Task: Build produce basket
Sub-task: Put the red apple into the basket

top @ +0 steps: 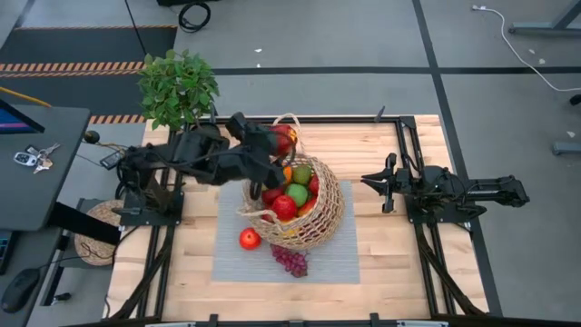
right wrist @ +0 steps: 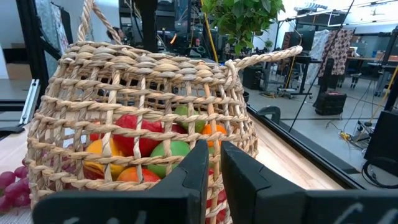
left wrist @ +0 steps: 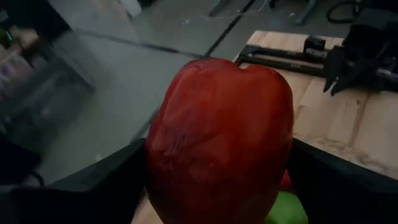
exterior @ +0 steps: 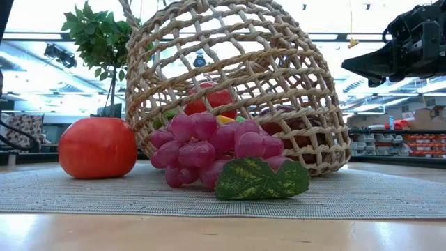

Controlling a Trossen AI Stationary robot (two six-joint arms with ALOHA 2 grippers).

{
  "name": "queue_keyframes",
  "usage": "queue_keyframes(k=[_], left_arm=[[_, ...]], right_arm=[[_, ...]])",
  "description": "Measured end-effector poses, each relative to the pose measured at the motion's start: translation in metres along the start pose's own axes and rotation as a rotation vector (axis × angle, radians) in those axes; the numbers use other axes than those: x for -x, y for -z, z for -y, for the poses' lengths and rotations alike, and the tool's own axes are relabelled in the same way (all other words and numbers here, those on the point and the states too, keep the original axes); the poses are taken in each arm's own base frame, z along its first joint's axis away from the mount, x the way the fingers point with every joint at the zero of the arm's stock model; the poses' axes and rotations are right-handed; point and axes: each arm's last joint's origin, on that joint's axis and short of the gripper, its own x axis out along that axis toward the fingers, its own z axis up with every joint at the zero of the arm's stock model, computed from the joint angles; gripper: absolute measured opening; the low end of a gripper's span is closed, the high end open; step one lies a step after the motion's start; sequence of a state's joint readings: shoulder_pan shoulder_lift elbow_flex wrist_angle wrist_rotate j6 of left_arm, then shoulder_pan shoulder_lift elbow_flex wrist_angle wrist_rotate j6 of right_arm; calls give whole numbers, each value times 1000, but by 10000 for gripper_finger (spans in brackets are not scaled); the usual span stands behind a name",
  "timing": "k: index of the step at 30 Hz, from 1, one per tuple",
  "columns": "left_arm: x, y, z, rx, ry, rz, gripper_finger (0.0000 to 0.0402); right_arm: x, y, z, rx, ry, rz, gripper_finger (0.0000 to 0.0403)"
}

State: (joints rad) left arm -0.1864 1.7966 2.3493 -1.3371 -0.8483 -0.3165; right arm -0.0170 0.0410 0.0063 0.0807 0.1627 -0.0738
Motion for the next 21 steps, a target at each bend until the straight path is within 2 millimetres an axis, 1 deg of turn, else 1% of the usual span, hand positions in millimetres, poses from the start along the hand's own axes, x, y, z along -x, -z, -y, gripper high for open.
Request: queue_keyframes(k=[5, 10, 14, 21], left_arm=[[-16, -3, -16, 187, 81, -71, 353], [-30, -3, -23, 284, 143, -144, 353], [-35, -1, -25, 283, 129, -166, 353], [-34, 1, -22, 244, 136, -182, 353]], right_arm=[[0, 0, 0, 0, 0, 0, 50], [0, 0, 0, 0, 0, 0, 50], [0, 0, 0, 0, 0, 0, 50], [0, 0, 0, 0, 0, 0, 50]])
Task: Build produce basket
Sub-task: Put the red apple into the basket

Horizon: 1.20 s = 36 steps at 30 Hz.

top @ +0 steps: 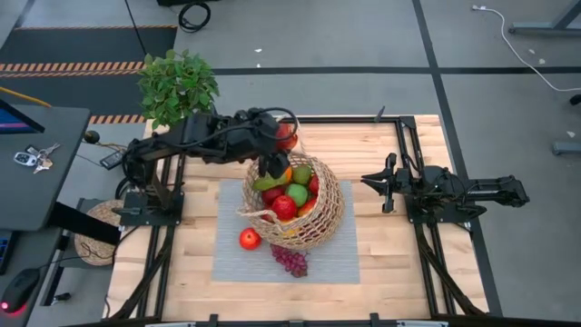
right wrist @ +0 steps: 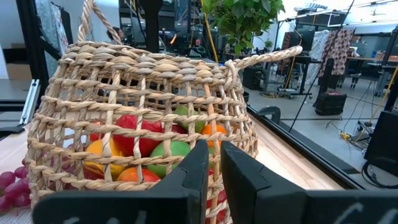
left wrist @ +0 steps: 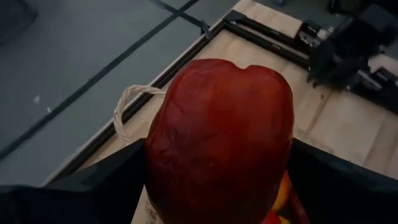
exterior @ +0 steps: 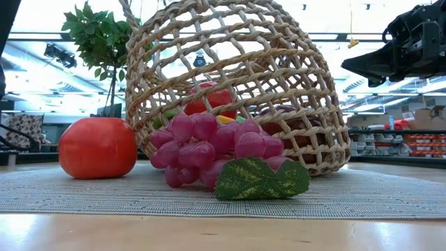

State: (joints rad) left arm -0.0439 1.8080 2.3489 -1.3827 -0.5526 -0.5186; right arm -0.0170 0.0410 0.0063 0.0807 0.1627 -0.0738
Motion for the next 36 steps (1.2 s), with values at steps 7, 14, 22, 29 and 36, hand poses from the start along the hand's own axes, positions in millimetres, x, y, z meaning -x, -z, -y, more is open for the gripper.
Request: queue_keyframes(k=[7, 14, 22, 29, 36], left_arm=[[3, 2, 6, -282, 24, 14, 353], [3, -2, 7, -595, 25, 50, 353], [3, -2, 8, -1352, 5, 61, 353], [3, -2, 8, -2011, -17, 65, 353], [4, -2, 9, -2367, -36, 79, 353]], right_arm=[[0, 0, 0, 0, 0, 0, 50], [0, 0, 0, 0, 0, 0, 50], [0, 0, 0, 0, 0, 0, 50], [0, 0, 0, 0, 0, 0, 50], [0, 0, 0, 0, 0, 0, 50]])
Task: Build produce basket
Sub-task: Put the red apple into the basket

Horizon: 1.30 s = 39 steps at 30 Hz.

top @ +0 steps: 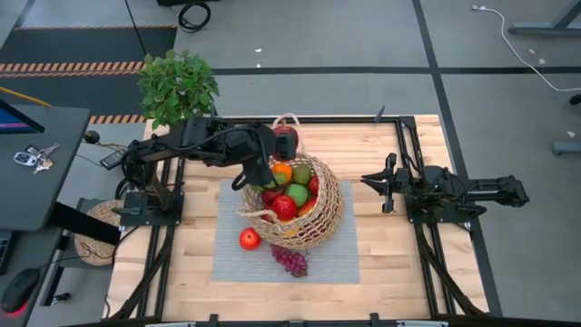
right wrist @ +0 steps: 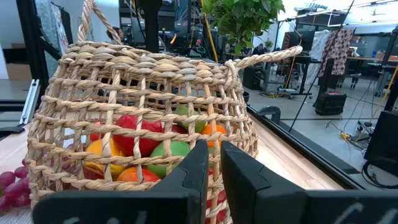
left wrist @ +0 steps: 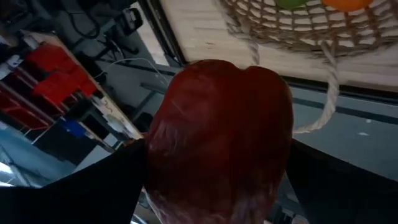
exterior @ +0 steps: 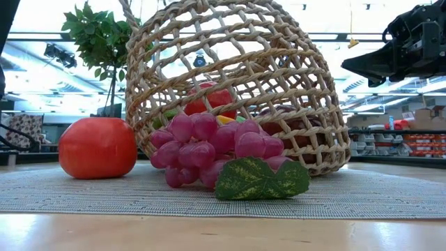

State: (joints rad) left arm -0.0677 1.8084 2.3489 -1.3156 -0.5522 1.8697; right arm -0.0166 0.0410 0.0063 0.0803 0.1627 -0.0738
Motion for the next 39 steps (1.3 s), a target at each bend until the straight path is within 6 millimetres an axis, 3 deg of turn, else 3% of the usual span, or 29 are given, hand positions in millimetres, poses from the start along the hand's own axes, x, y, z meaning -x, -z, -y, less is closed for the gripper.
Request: queue_keyframes(k=[11, 18, 32, 39], left_arm=[[0, 1, -2, 21, -22, -5, 353], [-1, 3, -1, 207, -17, -9, 353], [-3, 6, 0, 856, -16, -12, 353], [-3, 6, 0, 1433, -20, -8, 353]], right_arm=[[0, 0, 0, 0, 0, 0, 50], [0, 0, 0, 0, 0, 0, 50], [0, 0, 0, 0, 0, 0, 50], [0, 0, 0, 0, 0, 0, 50]])
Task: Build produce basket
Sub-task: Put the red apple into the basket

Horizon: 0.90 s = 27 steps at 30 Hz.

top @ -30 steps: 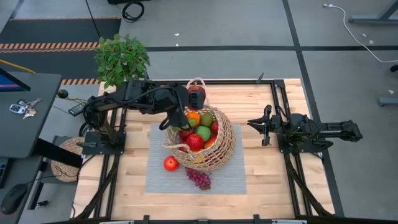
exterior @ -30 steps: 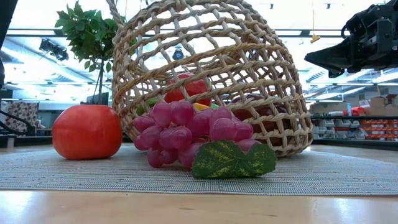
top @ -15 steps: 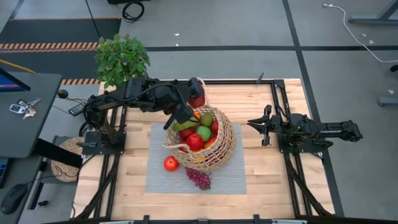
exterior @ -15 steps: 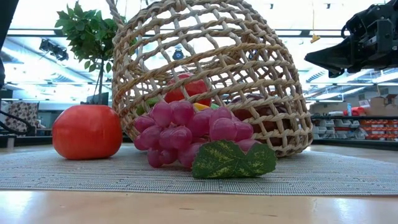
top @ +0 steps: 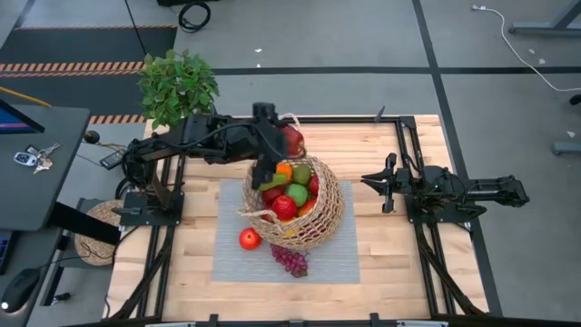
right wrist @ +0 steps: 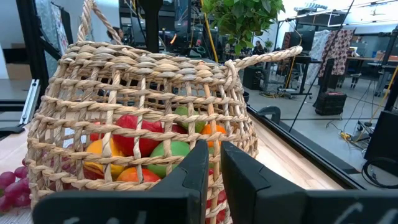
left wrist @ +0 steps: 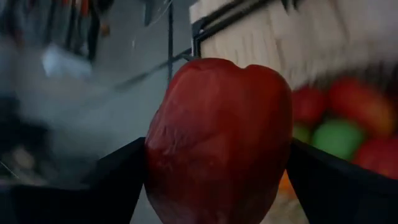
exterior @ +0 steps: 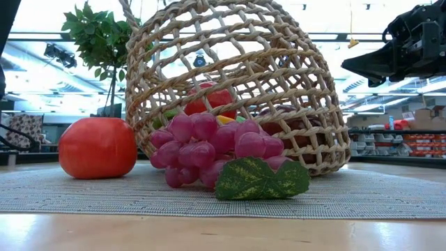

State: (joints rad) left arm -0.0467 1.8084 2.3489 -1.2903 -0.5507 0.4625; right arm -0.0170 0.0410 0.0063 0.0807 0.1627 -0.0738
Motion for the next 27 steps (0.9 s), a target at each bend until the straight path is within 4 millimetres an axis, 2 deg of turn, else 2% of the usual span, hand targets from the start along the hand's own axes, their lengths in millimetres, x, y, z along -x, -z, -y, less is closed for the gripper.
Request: queue_keyframes(k=[4, 13, 17, 22, 27], left_arm=[[0, 0, 0, 348, 0, -2, 353], [-4, -1, 2, 619, 0, -8, 353], [-9, -3, 6, 667, 3, -21, 353], [-15, -4, 13, 635, 14, -57, 353], [-18, 4, 18, 568, 46, -157, 353]], right_arm=[[0, 0, 0, 0, 0, 0, 50], [0, 0, 0, 0, 0, 0, 50], [0, 0, 0, 0, 0, 0, 50], [0, 0, 0, 0, 0, 0, 50], [0, 0, 0, 0, 0, 0, 50]])
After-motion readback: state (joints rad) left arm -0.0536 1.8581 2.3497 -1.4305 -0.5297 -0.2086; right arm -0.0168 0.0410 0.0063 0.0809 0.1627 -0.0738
